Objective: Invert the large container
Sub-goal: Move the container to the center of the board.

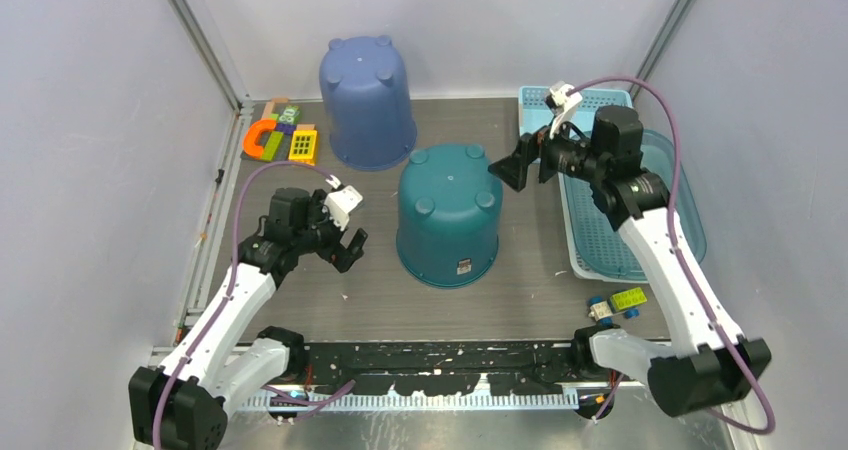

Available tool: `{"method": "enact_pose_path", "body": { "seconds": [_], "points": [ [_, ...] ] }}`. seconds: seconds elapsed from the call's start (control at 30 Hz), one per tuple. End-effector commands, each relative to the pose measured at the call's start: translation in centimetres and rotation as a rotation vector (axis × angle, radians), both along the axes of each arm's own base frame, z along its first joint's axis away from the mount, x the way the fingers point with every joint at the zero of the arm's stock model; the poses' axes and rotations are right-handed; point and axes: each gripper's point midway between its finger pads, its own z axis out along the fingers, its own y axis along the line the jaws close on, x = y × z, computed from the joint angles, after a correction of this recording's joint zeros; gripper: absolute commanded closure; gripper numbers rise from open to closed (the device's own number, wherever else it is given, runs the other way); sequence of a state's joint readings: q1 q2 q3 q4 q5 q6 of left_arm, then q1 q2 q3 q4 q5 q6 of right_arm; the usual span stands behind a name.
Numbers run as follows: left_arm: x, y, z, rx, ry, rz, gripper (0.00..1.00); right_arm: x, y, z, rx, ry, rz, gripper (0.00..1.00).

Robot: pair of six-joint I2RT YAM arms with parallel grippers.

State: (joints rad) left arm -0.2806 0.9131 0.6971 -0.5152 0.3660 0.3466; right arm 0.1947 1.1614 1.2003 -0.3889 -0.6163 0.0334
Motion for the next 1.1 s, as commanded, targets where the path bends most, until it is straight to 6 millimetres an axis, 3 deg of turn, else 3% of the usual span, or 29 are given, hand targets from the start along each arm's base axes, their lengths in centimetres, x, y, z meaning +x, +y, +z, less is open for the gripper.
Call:
{"method": "enact_pose_path", "body": {
  "seconds": [0.0, 0.2, 0.47, 0.73, 1.07],
  "points": [
    [1.6, 0.1, 1.1, -0.01, -0.09, 0.027, 0.0, -5.4, 2.1, 5.0, -0.028, -0.208, 0.237, 0.0],
    [1.6, -0.2, 1.2, -0.022, -0.075, 0.027, 0.0, -8.7, 3.7, 4.1, -0.032, -0.21, 0.408, 0.0],
    [1.4, -0.2, 1.4, -0.034, -0.071, 0.024, 0.0, -11.1, 5.5, 0.5, -0.143, -0.206, 0.581, 0.0],
    [1.1, 0.0, 2.3, -0.036, -0.093, 0.021, 0.0, -13.1, 4.4, -1.6, -0.315, -0.199, 0.699, 0.0],
    [1.4, 0.1, 1.9, -0.019, -0.071, 0.023, 0.0, -13.8, 3.7, -2.7, -0.353, -0.174, 0.762, 0.0]
  ]
}}
